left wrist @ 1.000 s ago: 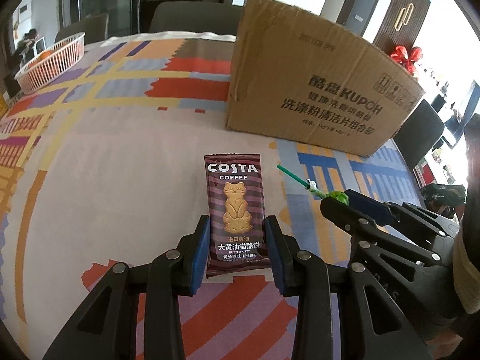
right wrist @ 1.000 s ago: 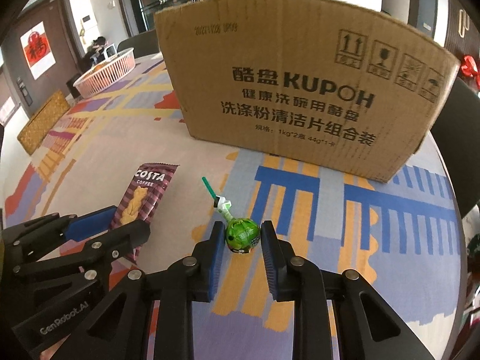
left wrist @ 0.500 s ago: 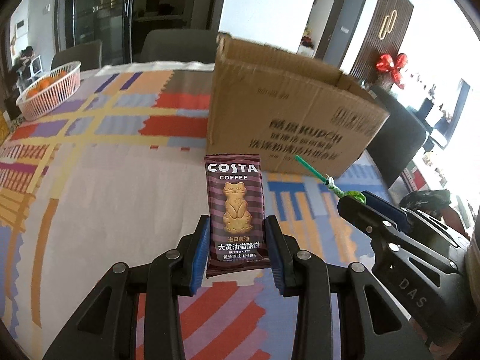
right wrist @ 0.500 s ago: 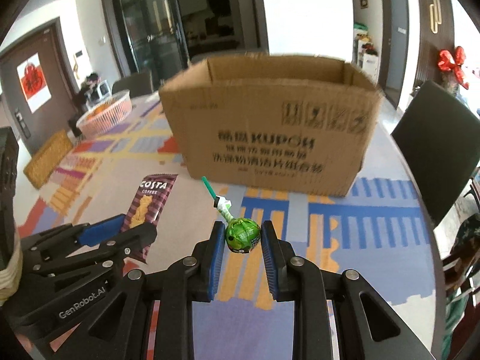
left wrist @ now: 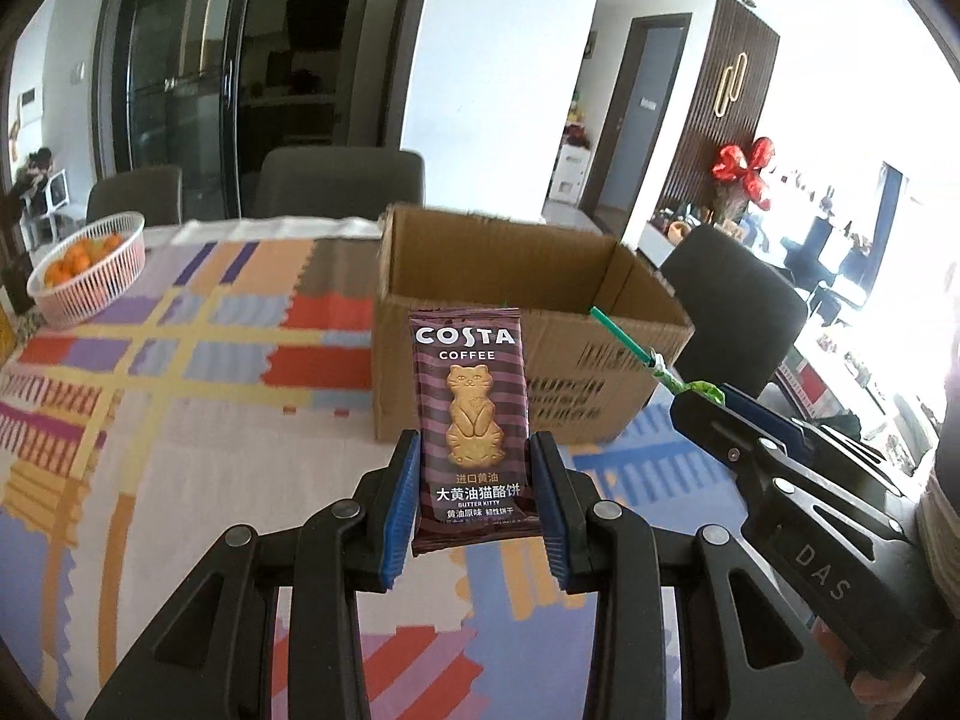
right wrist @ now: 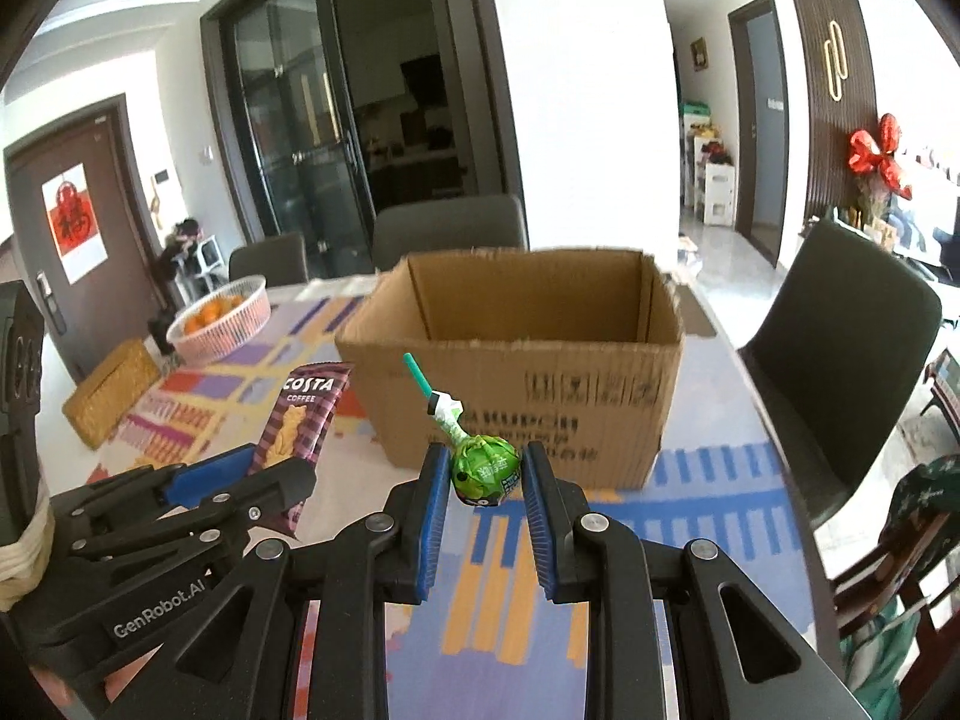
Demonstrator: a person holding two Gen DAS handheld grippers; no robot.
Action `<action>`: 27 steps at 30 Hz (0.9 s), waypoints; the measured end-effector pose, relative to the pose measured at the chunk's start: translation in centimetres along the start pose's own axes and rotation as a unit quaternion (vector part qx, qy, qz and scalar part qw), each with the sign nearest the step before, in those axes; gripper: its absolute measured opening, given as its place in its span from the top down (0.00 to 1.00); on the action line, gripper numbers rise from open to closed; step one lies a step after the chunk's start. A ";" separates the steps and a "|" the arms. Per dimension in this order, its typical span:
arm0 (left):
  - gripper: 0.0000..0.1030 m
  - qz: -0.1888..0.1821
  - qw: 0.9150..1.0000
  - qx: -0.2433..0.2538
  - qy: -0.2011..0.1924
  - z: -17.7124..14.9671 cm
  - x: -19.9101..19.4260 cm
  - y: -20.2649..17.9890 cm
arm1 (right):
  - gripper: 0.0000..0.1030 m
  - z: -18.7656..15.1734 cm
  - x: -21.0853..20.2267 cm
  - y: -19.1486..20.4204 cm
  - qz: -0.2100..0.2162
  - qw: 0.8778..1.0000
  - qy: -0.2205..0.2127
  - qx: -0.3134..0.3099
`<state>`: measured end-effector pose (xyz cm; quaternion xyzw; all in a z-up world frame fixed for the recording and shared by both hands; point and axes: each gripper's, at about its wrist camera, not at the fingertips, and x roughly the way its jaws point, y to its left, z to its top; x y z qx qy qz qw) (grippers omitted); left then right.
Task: Organize snacks
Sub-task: 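Carry the COSTA packet and lollipop over the box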
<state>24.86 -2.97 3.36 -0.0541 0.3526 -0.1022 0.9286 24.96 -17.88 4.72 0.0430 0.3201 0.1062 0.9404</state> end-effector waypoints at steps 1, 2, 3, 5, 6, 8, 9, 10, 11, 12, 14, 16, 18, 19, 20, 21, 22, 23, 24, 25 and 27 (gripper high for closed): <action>0.65 0.000 1.000 0.004 -0.004 0.4 -0.1 -0.1 | 0.75 0.2 -0.1 -0.1 -0.001 1.000 -0.004 0.001; 0.65 0.000 1.000 0.006 -0.008 0.8 -0.2 -0.3 | 0.75 0.7 -0.3 -0.2 -0.003 1.000 -0.008 0.003; 0.65 -0.001 1.000 0.008 -0.012 1.2 -0.3 -0.3 | 0.75 1.0 -0.4 -0.3 -0.004 1.000 -0.012 0.003; 0.65 -0.001 1.000 0.012 -0.020 2.1 -0.5 -0.5 | 0.75 1.7 -0.5 -0.4 -0.008 1.000 -0.017 0.004; 0.65 -0.001 1.000 0.016 -0.026 2.6 -0.7 -0.7 | 0.75 2.0 -0.6 -0.5 -0.008 1.000 -0.020 0.004; 0.65 0.001 0.999 0.020 -0.033 3.3 -0.8 -0.8 | 0.75 2.8 -0.7 -0.6 -0.011 1.000 -0.026 0.003; 0.65 0.001 0.999 0.022 -0.036 3.7 -0.8 -0.8 | 0.75 3.1 -0.8 -0.7 -0.011 1.000 -0.029 0.003; 0.65 0.002 0.999 0.025 -0.040 4.2 -0.8 -0.9 | 0.75 3.4 -0.8 -0.7 -0.012 0.999 -0.032 0.003; 0.65 0.003 0.999 0.028 -0.043 4.4 -0.7 -0.9 | 0.75 3.8 -0.9 -0.8 -0.015 0.999 -0.034 0.003; 0.65 0.005 0.998 0.032 -0.046 4.8 -0.7 -1.0 | 0.75 4.2 -1.0 -0.8 -0.015 0.999 -0.037 0.002; 0.65 0.008 0.998 0.039 -0.048 5.5 -0.5 -1.1 | 0.75 4.9 -0.9 -0.9 -0.017 0.999 -0.041 0.000; 0.65 0.006 0.998 0.041 -0.049 6.3 -0.2 -1.1 | 0.75 5.6 -1.0 -0.9 -0.019 0.999 -0.047 -0.003; 0.65 0.007 0.998 0.043 -0.050 6.9 0.1 -1.0 | 0.75 6.4 -1.0 -0.9 -0.026 0.998 -0.052 -0.009; 0.65 0.007 0.998 0.044 -0.049 7.3 0.3 -1.0 | 0.75 6.7 -1.0 -0.8 -0.027 0.998 -0.054 -0.012; 0.65 0.004 0.998 0.044 -0.047 7.6 0.6 -1.0 | 0.75 7.1 -0.8 -0.9 -0.029 0.998 -0.055 -0.014; 0.65 0.003 0.998 0.045 -0.046 8.0 0.7 -1.1 | 0.75 7.5 -0.6 -1.0 -0.030 0.998 -0.054 -0.015; 0.65 0.003 0.998 0.046 -0.044 8.3 1.0 -1.1 | 0.75 7.8 -0.4 -1.0 -0.029 0.998 -0.054 -0.015; 0.65 0.003 0.998 0.047 -0.043 8.7 1.3 -1.1 | 0.75 8.1 -0.2 -1.2 -0.029 0.998 -0.052 -0.014; 0.65 0.003 0.998 0.048 -0.043 9.0 1.6 -1.1 | 0.75 8.5 0.0 -1.3 -0.029 0.998 -0.049 -0.015; 0.65 0.004 0.998 0.051 -0.041 9.4 1.9 -1.2 | 0.75 8.7 0.3 -1.4 -0.029 0.998 -0.048 -0.016; 0.65 0.007 0.998 0.054 -0.037 9.9 2.6 -1.1 | 0.75 9.4 1.0 -1.7 -0.033 0.998 -0.042 -0.017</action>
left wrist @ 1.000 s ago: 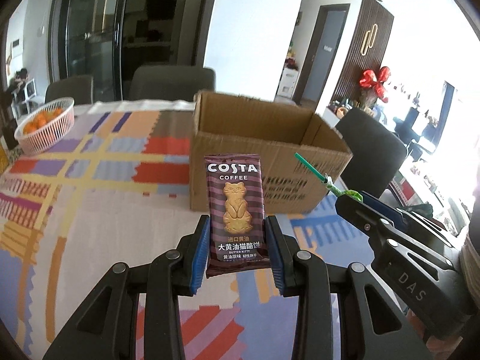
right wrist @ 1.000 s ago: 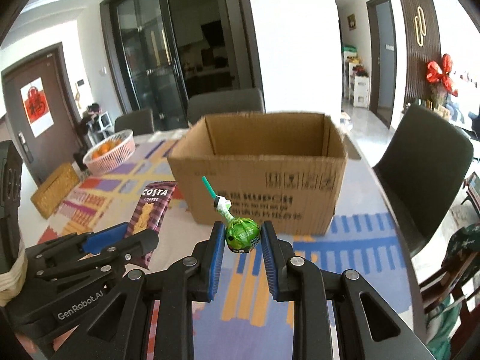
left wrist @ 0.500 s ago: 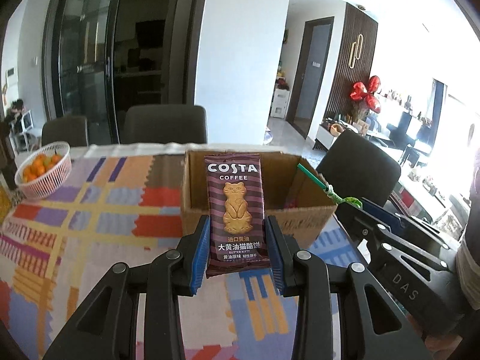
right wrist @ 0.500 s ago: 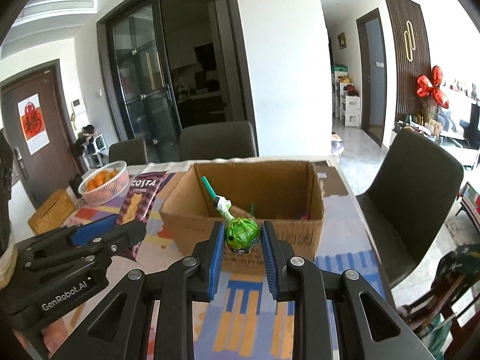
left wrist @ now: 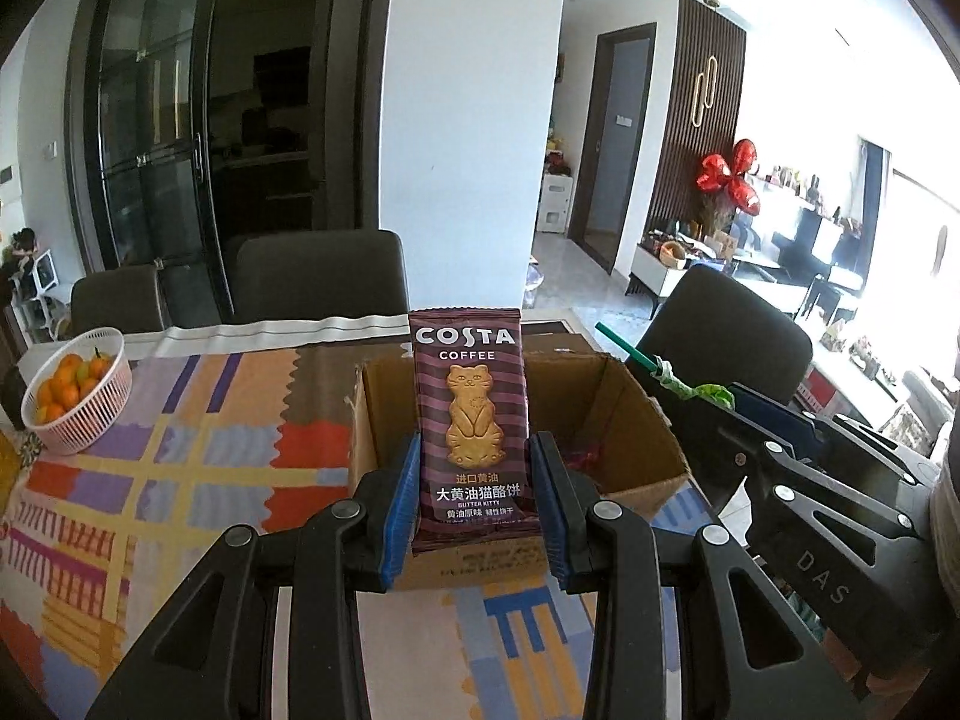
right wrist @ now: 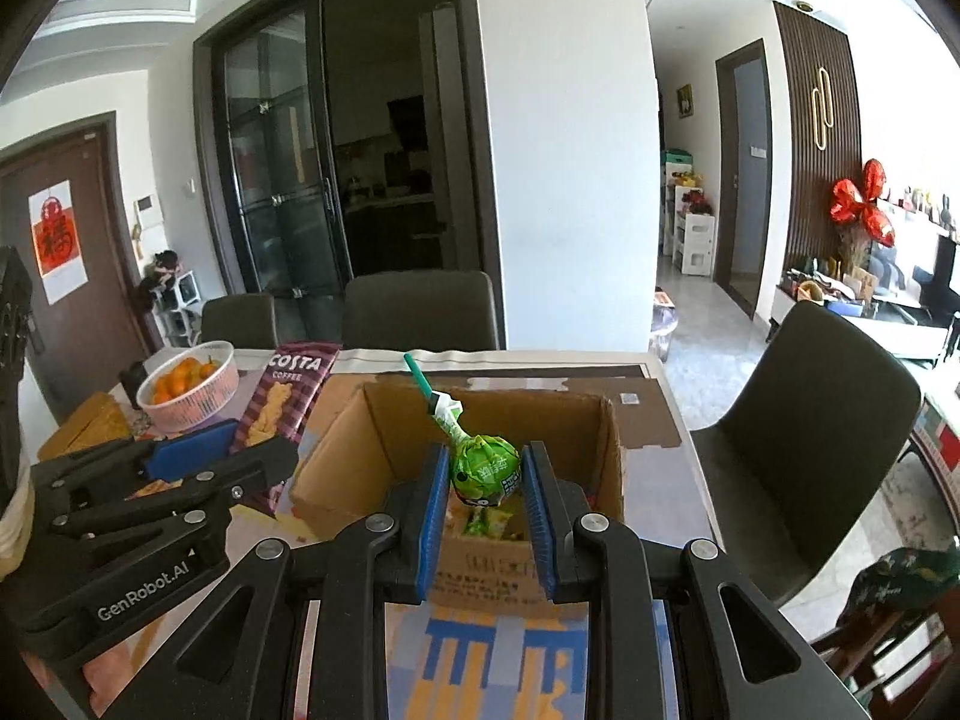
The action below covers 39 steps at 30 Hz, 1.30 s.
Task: Organize snacks
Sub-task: 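Carry the COSTA packet and lollipop over the box, then open both grippers to drop the COSTA packet and lollipop into the box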
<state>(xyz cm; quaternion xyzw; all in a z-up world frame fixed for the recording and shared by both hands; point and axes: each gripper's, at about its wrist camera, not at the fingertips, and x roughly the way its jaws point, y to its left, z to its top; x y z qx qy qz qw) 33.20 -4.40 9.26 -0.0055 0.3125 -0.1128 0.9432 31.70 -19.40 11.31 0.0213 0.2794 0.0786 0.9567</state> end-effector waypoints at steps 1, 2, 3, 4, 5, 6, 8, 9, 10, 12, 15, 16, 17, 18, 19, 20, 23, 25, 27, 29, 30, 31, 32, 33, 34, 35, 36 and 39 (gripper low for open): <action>0.65 0.000 1.000 0.002 0.004 0.3 0.5 0.0 | 0.75 0.1 0.3 -0.2 0.001 1.000 0.003 0.001; 0.65 0.001 1.000 0.003 0.008 0.5 1.0 0.1 | 0.75 0.4 0.9 -0.4 0.000 1.000 0.009 0.003; 0.65 0.002 1.000 0.004 0.010 0.7 1.2 0.1 | 0.75 0.6 1.3 -0.6 -0.001 1.000 0.012 0.004; 0.65 0.003 1.000 0.006 0.013 0.8 1.6 0.1 | 0.75 0.7 1.7 -0.8 -0.002 1.000 0.015 0.005; 0.65 0.005 1.000 0.005 0.016 1.0 2.0 0.2 | 0.75 0.9 2.1 -0.9 -0.004 1.000 0.020 0.004; 0.65 0.005 1.000 0.004 0.019 1.1 2.4 0.2 | 0.75 1.0 2.5 -1.3 -0.005 1.000 0.024 0.003; 0.65 0.004 1.000 0.003 0.028 1.4 3.2 0.3 | 0.75 1.1 3.2 -1.4 -0.010 0.999 0.032 0.000; 0.65 0.005 0.999 0.003 0.032 1.5 3.6 0.3 | 0.75 1.3 3.6 -1.5 -0.012 0.999 0.036 -0.002; 0.65 0.005 0.999 0.003 0.037 1.7 4.0 0.4 | 0.75 1.4 4.0 -1.5 -0.014 0.999 0.040 -0.004; 0.65 0.006 0.999 0.001 0.047 1.9 5.0 0.5 | 0.75 1.7 4.6 -1.8 -0.015 0.999 0.048 -0.007; 0.65 0.007 0.998 0.000 0.062 2.1 6.3 0.6 | 0.75 1.9 5.7 -1.8 -0.015 0.998 0.064 -0.010; 0.65 0.010 0.998 0.001 0.067 2.1 6.9 0.7 | 0.75 1.9 6.1 -2.0 -0.017 0.997 0.069 -0.011; 0.65 0.011 0.998 0.002 0.070 2.1 7.2 0.8 | 0.75 1.9 6.5 -2.0 -0.019 0.997 0.075 -0.013; 0.65 0.012 0.997 0.002 0.074 2.1 7.6 0.8 | 0.75 1.9 7.0 -2.1 -0.020 0.996 0.080 -0.016; 0.65 0.014 0.997 0.002 0.079 2.1 8.1 0.9 | 0.75 1.9 7.4 -2.2 -0.023 0.996 0.086 -0.018; 0.65 0.014 0.996 0.003 0.083 2.1 8.3 0.9 | 0.75 2.0 7.8 -2.3 -0.025 0.995 0.091 -0.019; 0.65 0.016 0.995 0.007 0.098 1.9 9.5 0.9 | 0.75 1.6 8.9 -2.7 -0.027 0.993 0.110 -0.020; 0.65 0.015 0.994 0.009 0.112 1.7 10.2 0.9 | 0.75 1.5 9.6 -2.8 -0.033 0.992 0.121 -0.024; 0.63 0.013 0.992 0.013 0.128 1.4 10.9 0.8 | 0.75 1.3 10.3 -2.8 -0.037 0.990 0.134 -0.028; 0.60 0.019 0.991 0.017 0.133 1.2 11.3 0.7 | 0.75 0.9 10.8 -2.9 -0.036 0.988 0.144 -0.031; 0.59 0.024 0.990 0.020 0.134 1.1 11.3 0.7 | 0.74 0.8 11.0 -2.9 -0.037 0.988 0.147 -0.033; 0.58 0.027 0.990 0.022 0.134 0.9 11.3 0.7 | 0.73 0.6 11.1 -3.0 -0.033 0.988 0.146 -0.035; 0.57 0.031 0.990 0.026 0.132 0.8 11.1 0.6 | 0.65 0.6 11.0 -3.0 -0.030 0.988 0.147 -0.035; 0.54 0.039 0.990 0.029 0.130 0.8 10.9 0.6 | 0.61 0.5 11.0 -3.1 -0.034 0.988 0.146 -0.033; 0.53 0.045 0.990 0.031 0.128 0.7 10.7 0.5 | 0.61 0.4 10.7 -3.1 -0.038 0.989 0.141 -0.032; 0.49 0.050 0.991 0.033 0.122 0.6 10.2 0.5 | 0.61 0.3 10.6 -3.1 -0.039 0.989 0.140 -0.034; 0.44 0.055 0.991 0.034 0.117 0.5 9.9 0.5 | 0.60 0.1 10.4 -3.1 -0.043 0.989 0.141 -0.034; 0.39 0.069 0.992 0.037 0.098 0.1 8.3 0.4 | 0.48 -0.2 9.5 -3.4 -0.046 0.989 0.138 -0.018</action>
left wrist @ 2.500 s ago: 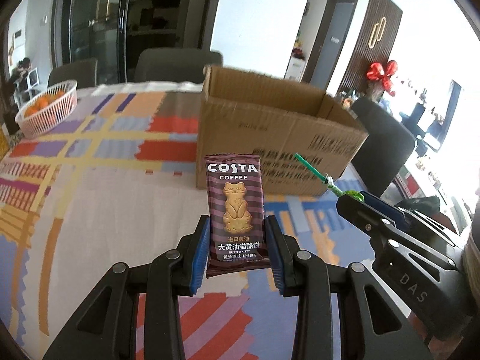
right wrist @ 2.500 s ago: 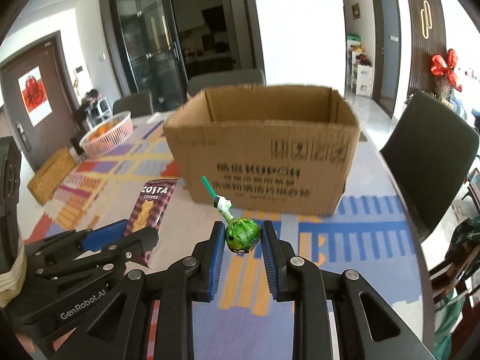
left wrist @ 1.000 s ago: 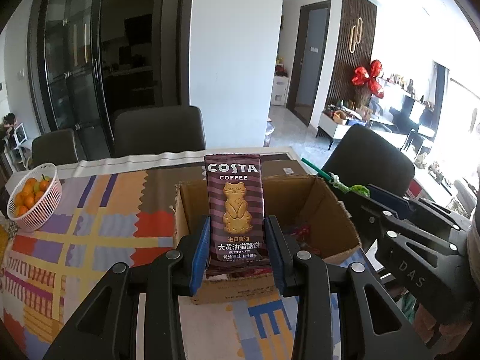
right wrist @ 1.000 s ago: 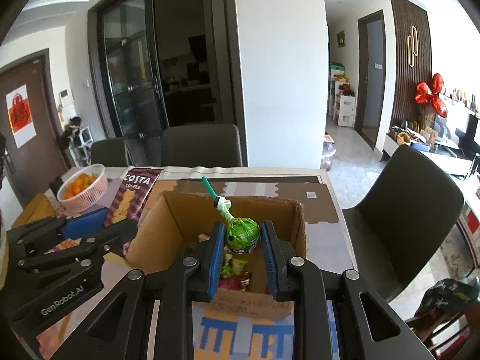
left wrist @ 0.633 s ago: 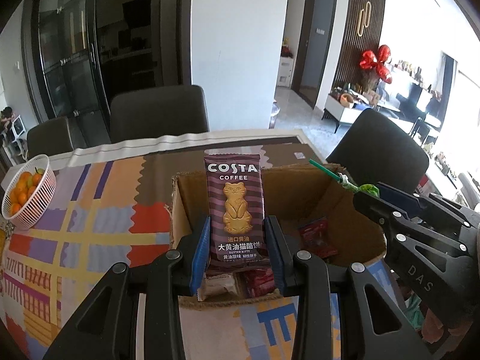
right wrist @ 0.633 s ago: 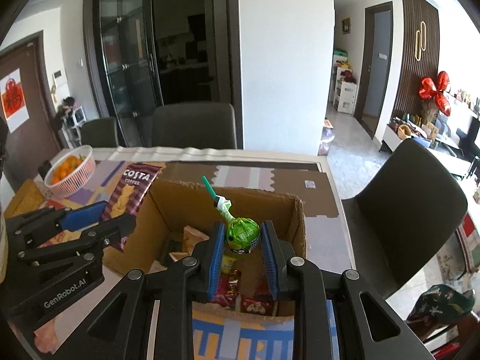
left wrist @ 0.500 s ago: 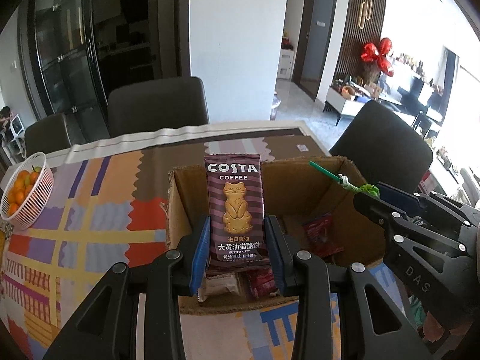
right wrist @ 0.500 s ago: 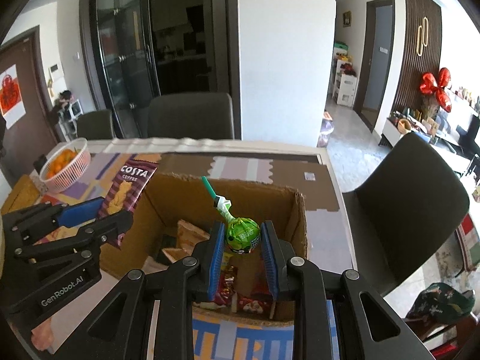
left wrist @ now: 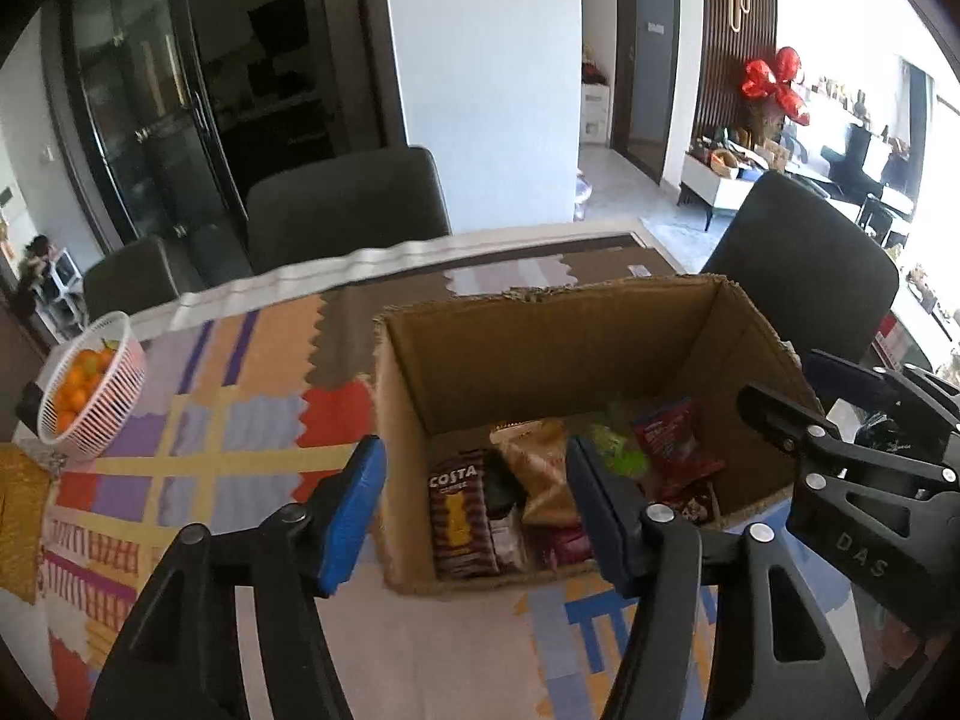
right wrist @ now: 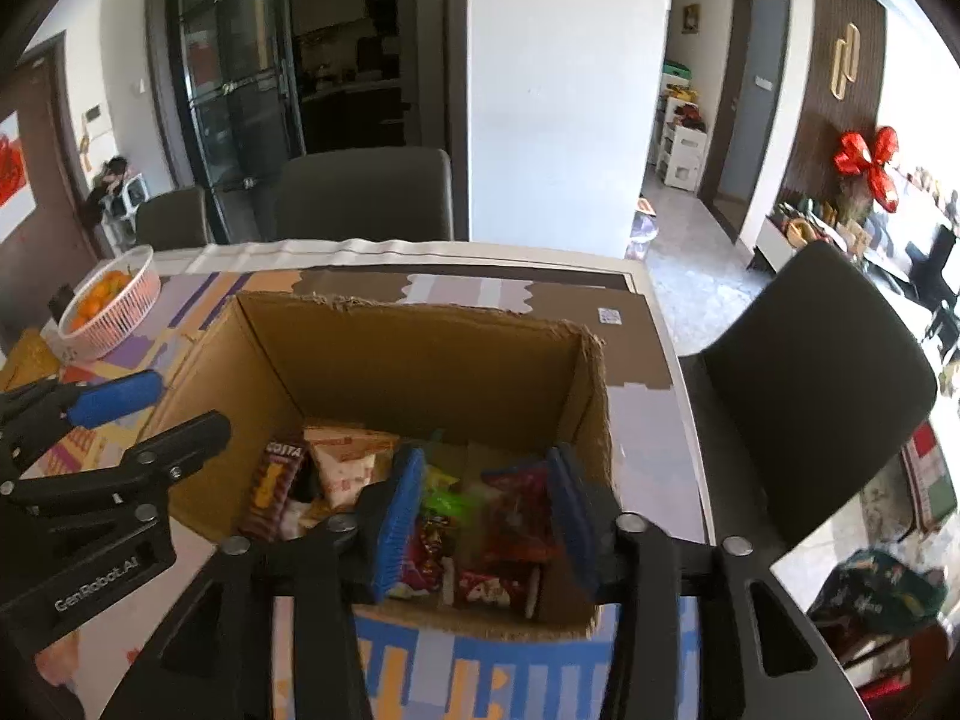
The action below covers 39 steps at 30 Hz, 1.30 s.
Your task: Organize snacks
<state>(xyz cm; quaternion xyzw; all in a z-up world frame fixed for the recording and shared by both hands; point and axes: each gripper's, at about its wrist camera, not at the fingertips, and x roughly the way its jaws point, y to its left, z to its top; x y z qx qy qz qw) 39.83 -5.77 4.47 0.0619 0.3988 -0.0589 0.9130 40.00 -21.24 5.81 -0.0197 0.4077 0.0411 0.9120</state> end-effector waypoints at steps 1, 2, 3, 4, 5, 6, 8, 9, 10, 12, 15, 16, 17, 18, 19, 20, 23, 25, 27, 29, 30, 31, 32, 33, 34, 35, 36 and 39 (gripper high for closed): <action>0.37 0.002 1.000 0.000 -0.007 -0.3 -0.6 0.1 | 0.46 -0.2 -0.4 0.0 -0.002 1.000 -0.005 0.003; 0.34 0.006 1.000 -0.001 -0.012 -0.5 -1.1 0.1 | 0.44 -0.6 -1.1 0.0 -0.006 1.000 -0.013 0.007; 0.32 0.008 1.000 -0.001 -0.018 -0.8 -1.6 0.1 | 0.42 -0.8 -1.6 0.1 -0.008 1.000 -0.017 0.008; 0.31 0.007 1.000 -0.001 -0.026 -1.1 -2.3 0.1 | 0.40 -1.1 -2.2 0.0 -0.008 1.000 -0.022 0.009; 0.26 0.006 0.999 0.001 -0.032 -1.4 -2.9 0.0 | 0.38 -1.3 -2.6 0.1 -0.009 1.000 -0.026 0.009; 0.22 0.009 0.999 0.003 -0.038 -1.8 -3.6 -0.1 | 0.35 -1.6 -3.3 0.2 -0.011 0.999 -0.032 0.010; 0.20 0.018 0.999 0.005 -0.050 -2.4 -4.7 -0.1 | 0.30 -2.2 -4.7 0.6 -0.015 0.999 -0.047 0.005; 0.17 0.021 0.998 0.006 -0.059 -2.8 -5.5 -0.2 | 0.29 -2.5 -5.3 0.7 -0.017 0.998 -0.052 0.003; 0.15 0.026 0.998 0.006 -0.065 -3.2 -6.1 -0.2 | 0.28 -3.0 -6.1 0.9 -0.020 0.998 -0.061 0.001; 0.13 0.030 0.997 0.000 -0.078 -4.0 -7.4 0.0 | 0.24 -3.7 -7.5 1.0 -0.025 0.997 -0.074 0.000; 0.09 0.027 0.996 -0.014 -0.089 -5.2 -9.0 0.4 | 0.19 -4.7 -9.4 1.3 -0.029 0.996 -0.089 0.001; 0.09 0.026 0.995 -0.018 -0.094 -5.6 -9.6 0.5 | 0.18 -5.2 -10.1 1.4 -0.031 0.995 -0.097 0.001; 0.07 0.027 0.994 -0.023 -0.100 -6.2 -10.3 0.6 | 0.17 -5.7 -10.8 1.4 -0.032 0.994 -0.101 0.002; 0.06 0.028 0.994 -0.027 -0.103 -6.6 -10.8 0.7 | 0.16 -6.0 -11.3 1.5 -0.033 0.994 -0.106 0.002; 0.06 0.027 0.993 -0.030 -0.108 -7.3 -11.5 0.7 | 0.16 -6.6 -12.1 1.6 -0.034 0.993 -0.112 0.002; 0.05 0.024 0.993 -0.033 -0.111 -7.9 -12.2 0.7 | 0.14 -6.9 -12.5 1.7 -0.035 0.993 -0.116 0.003; 0.03 0.012 0.992 -0.041 -0.118 -9.6 -14.0 0.6 | 0.13 -8.3 -14.4 1.9 -0.037 0.991 -0.131 0.005; 0.02 0.010 0.991 -0.044 -0.125 -10.7 -15.0 0.5 | 0.11 -9.3 -15.6 2.1 -0.030 0.990 -0.141 0.009; 0.01 0.013 0.991 -0.041 -0.130 -11.6 -16.1 0.2 | 0.10 -10.3 -16.7 2.3 -0.029 0.989 -0.147 0.007; 0.00 0.019 0.989 -0.042 -0.138 -12.6 -17.0 0.0 | 0.10 -11.2 -17.5 2.6 -0.029 0.988 -0.154 0.005; 0.00 0.023 0.989 -0.042 -0.142 -13.0 -17.5 -0.1 | 0.10 -11.7 -18.0 2.7 -0.029 0.987 -0.156 0.003; 0.00 0.027 0.988 -0.040 -0.147 -13.5 -17.9 -0.3 | 0.10 -12.2 -18.4 2.8 -0.029 0.987 -0.158 0.004; 0.00 0.031 0.987 -0.037 -0.150 -13.9 -18.3 -0.5 | 0.10 -12.7 -18.9 2.9 -0.031 0.986 -0.162 0.006; 0.00 0.034 0.987 -0.033 -0.154 -14.4 -18.6 -0.7 | 0.09 -13.3 -19.3 2.9 -0.032 0.986 -0.164 0.007; 0.00 0.036 0.987 -0.027 -0.156 -14.8 -19.0 -0.9 | 0.09 -13.7 -19.6 2.9 -0.033 0.986 -0.165 0.007; 0.00 0.035 0.987 -0.024 -0.157 -15.1 -19.2 -1.1 | 0.09 -14.1 -19.9 2.9 -0.035 0.986 -0.165 0.008; 0.00 0.033 0.987 -0.020 -0.159 -15.5 -19.5 -1.3 | 0.09 -14.7 -20.4 2.9 -0.038 0.985 -0.168 0.007; 0.00 0.031 0.986 -0.024 -0.163 -16.4 -20.3 -1.6 | 0.09 -15.9 -21.5 2.7 -0.044 0.984 -0.173 0.014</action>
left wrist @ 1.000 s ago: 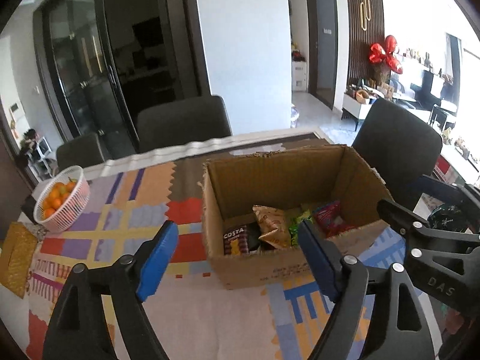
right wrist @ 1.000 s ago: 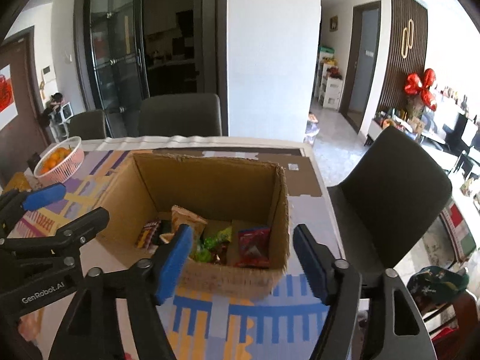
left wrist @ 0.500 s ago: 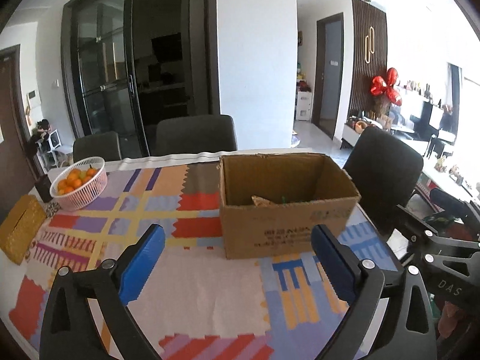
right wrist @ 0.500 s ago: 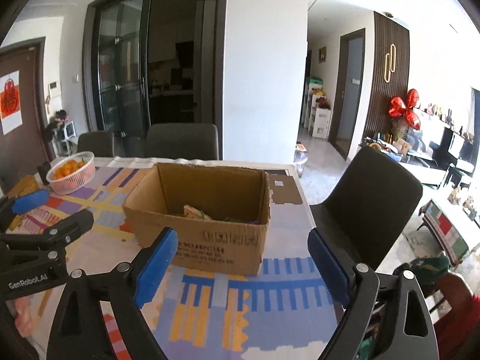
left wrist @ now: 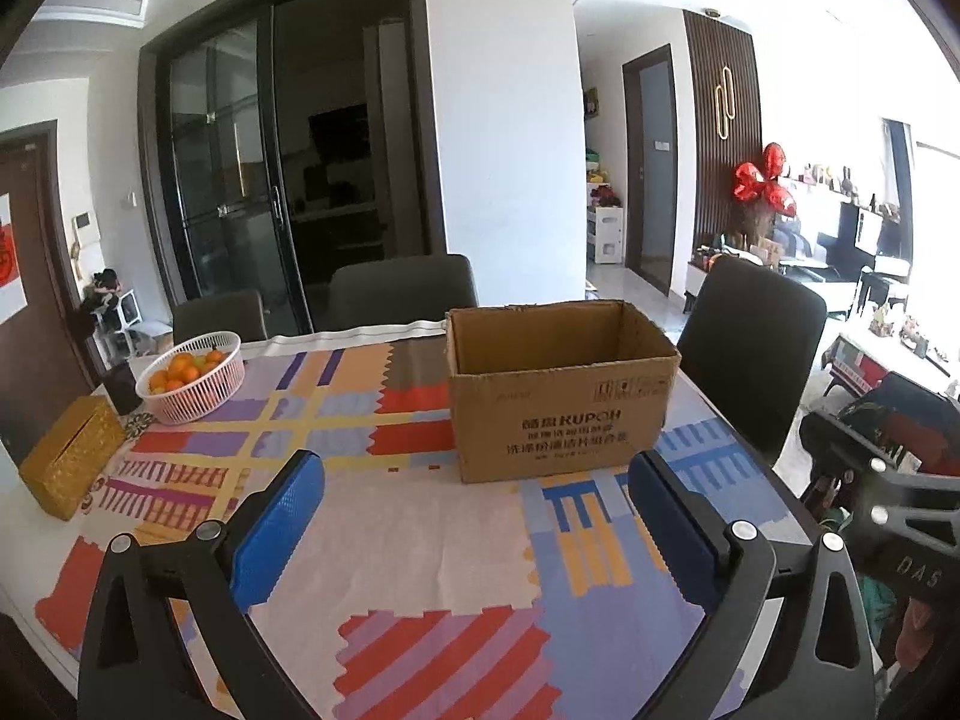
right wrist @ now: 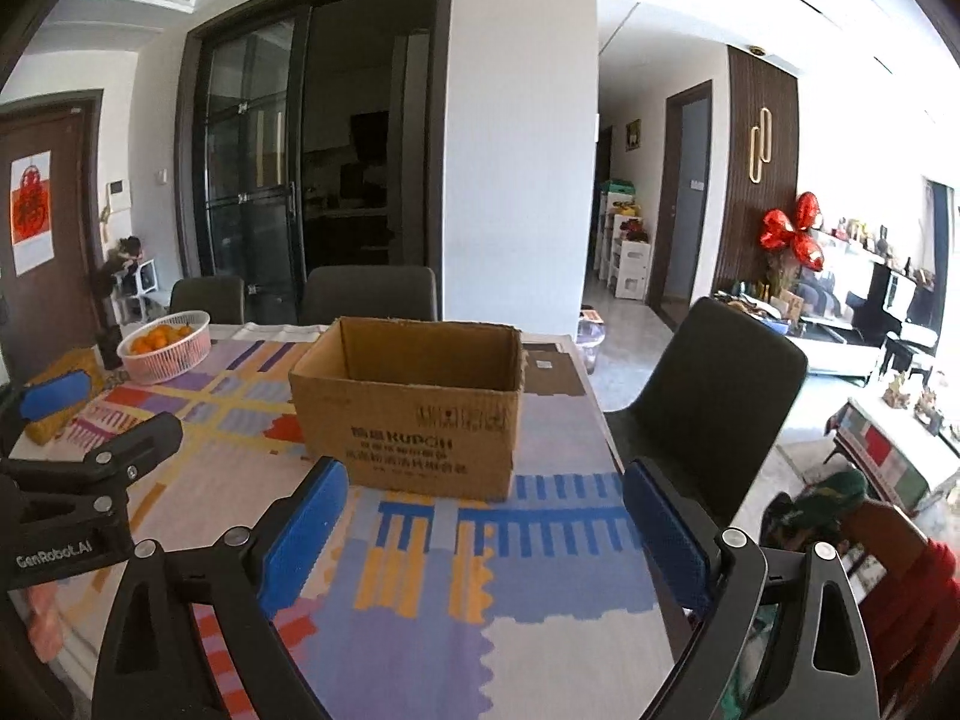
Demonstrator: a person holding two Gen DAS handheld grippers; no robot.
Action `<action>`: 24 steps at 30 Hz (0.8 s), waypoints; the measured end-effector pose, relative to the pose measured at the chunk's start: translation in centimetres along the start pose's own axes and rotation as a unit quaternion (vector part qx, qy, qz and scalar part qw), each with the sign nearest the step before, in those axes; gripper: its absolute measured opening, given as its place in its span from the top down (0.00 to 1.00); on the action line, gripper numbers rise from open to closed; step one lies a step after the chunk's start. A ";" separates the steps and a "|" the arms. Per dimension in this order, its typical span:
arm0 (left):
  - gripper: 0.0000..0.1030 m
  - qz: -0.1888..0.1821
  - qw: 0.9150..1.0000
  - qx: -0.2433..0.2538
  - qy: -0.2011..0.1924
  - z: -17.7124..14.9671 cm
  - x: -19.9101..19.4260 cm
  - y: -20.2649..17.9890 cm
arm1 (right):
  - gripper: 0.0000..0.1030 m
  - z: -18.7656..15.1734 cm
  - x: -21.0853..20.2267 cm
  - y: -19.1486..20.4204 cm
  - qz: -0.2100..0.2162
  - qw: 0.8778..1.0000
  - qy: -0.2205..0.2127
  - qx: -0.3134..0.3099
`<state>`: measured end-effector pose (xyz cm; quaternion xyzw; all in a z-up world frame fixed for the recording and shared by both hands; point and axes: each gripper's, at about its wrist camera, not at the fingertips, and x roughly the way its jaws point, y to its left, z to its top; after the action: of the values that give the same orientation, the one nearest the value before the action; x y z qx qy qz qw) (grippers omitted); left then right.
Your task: Organize snacks
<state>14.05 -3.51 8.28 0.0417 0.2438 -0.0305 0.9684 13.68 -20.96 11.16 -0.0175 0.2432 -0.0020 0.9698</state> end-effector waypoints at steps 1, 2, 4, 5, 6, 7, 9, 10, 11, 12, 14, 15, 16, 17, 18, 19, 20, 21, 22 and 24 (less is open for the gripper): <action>0.00 -0.001 1.000 -0.003 -0.001 -0.1 -0.3 0.0 | 0.09 -0.1 -0.4 -0.1 -0.002 1.000 -0.003 0.004; 0.00 -0.004 1.000 -0.006 -0.001 -0.2 -0.6 0.0 | 0.09 -0.3 -0.8 -0.3 -0.004 1.000 -0.006 0.009; 0.00 -0.012 1.000 -0.010 -0.002 -0.2 -1.2 0.1 | 0.09 -0.4 -1.5 -0.5 -0.007 1.000 -0.013 0.016; 0.00 -0.014 1.000 -0.010 -0.004 -0.3 -1.5 0.1 | 0.09 -0.3 -1.8 -0.5 -0.006 1.000 -0.017 0.020; 0.00 -0.014 1.000 -0.009 -0.007 -0.3 -1.9 0.1 | 0.09 -0.2 -2.0 -0.5 -0.005 1.000 -0.018 0.021; 0.00 -0.014 1.000 -0.008 -0.011 -0.3 -2.2 0.1 | 0.09 -0.3 -2.3 -0.5 -0.004 1.000 -0.020 0.021; 0.00 -0.011 1.000 -0.003 -0.017 -0.2 -2.8 0.0 | 0.09 -0.3 -3.0 -0.5 0.000 0.999 -0.026 0.022; 0.00 -0.010 1.000 -0.001 -0.019 -0.2 -3.0 0.0 | 0.09 -0.3 -3.2 -0.5 0.000 0.999 -0.028 0.021; 0.00 -0.009 1.000 0.001 -0.023 -0.3 -3.2 0.0 | 0.09 -0.4 -3.7 -0.5 0.001 0.999 -0.031 0.020; 0.00 -0.008 1.000 0.003 -0.024 -0.2 -3.4 -0.1 | 0.09 -0.4 -3.9 -0.4 0.001 0.999 -0.033 0.020; 0.00 -0.008 1.000 0.003 -0.027 -0.3 -3.7 -0.1 | 0.09 -0.4 -4.3 -0.4 -0.001 0.999 -0.036 0.017; 0.00 -0.009 1.000 0.004 -0.027 -0.3 -3.8 -0.1 | 0.09 -0.5 -4.5 -0.4 0.000 0.999 -0.037 0.017; 0.00 -0.010 1.000 0.004 -0.027 -0.3 -3.9 -0.1 | 0.09 -0.5 -4.6 -0.4 0.000 0.999 -0.038 0.016; 0.00 -0.012 1.000 0.004 -0.028 -0.4 -3.9 -0.1 | 0.09 -0.5 -4.8 -0.3 0.001 0.999 -0.038 0.017; 0.00 -0.014 0.999 0.005 -0.029 -0.4 -4.0 -0.1 | 0.09 -0.5 -4.9 -0.2 0.002 0.999 -0.039 0.019; 0.00 -0.016 0.999 0.006 -0.030 -0.3 -4.0 -0.1 | 0.09 -0.5 -5.0 -0.2 0.005 0.999 -0.038 0.019; 0.00 -0.015 0.999 0.006 -0.031 -0.3 -4.1 -0.1 | 0.09 -0.5 -5.1 -0.2 0.005 0.999 -0.037 0.019; 0.00 -0.014 0.999 0.006 -0.032 -0.4 -4.2 -0.1 | 0.09 -0.5 -5.1 -0.1 0.006 0.999 -0.037 0.018; 0.00 -0.013 0.999 0.006 -0.033 -0.3 -4.2 -0.1 | 0.09 -0.5 -5.1 -0.1 0.006 0.999 -0.038 0.016; 0.00 -0.012 0.999 0.006 -0.035 -0.3 -4.3 -0.1 | 0.09 -0.6 -5.2 0.0 0.007 0.999 -0.039 0.017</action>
<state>10.09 -3.38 10.05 0.0433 0.2098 -0.0450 0.9757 8.79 -20.95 13.10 0.0006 0.2053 0.0018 0.9787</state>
